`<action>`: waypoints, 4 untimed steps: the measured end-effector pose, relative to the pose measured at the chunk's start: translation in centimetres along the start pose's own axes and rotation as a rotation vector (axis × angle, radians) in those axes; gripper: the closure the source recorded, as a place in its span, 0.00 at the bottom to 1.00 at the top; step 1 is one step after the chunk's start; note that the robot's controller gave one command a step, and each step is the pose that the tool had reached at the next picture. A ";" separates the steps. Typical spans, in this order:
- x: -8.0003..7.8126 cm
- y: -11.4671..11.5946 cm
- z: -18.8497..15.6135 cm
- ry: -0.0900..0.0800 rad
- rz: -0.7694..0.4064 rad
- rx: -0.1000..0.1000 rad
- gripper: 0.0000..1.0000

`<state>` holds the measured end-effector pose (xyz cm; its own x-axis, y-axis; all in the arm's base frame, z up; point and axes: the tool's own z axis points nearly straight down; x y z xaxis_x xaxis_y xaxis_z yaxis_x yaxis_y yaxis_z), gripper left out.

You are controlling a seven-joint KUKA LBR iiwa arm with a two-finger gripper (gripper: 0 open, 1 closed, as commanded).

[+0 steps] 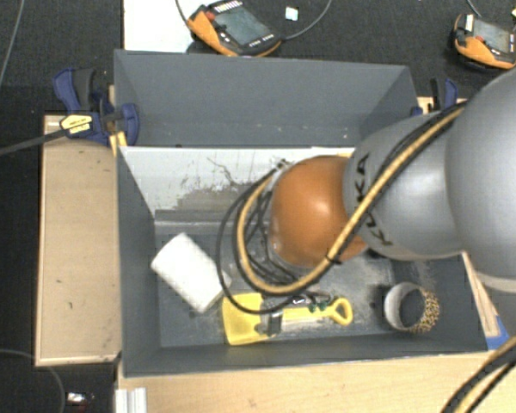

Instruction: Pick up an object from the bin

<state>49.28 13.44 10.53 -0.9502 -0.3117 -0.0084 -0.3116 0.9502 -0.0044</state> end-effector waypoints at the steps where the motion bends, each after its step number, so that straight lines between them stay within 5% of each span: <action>1: -0.4 -0.8 0.5 0.001 0.280 -0.007 0.00; 2: 2.1 -3.9 3.5 -0.002 0.213 -0.002 0.00; 3: 3.4 -6.6 3.4 0.001 0.465 -0.009 1.00; 4: 3.4 -6.6 3.4 0.001 0.466 -0.009 1.00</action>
Offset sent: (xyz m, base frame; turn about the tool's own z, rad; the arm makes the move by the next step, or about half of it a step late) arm -0.0086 -0.0439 -0.0353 0.2108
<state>48.15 6.15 7.11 -0.9889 0.1486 -0.0068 0.1486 0.9889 0.0081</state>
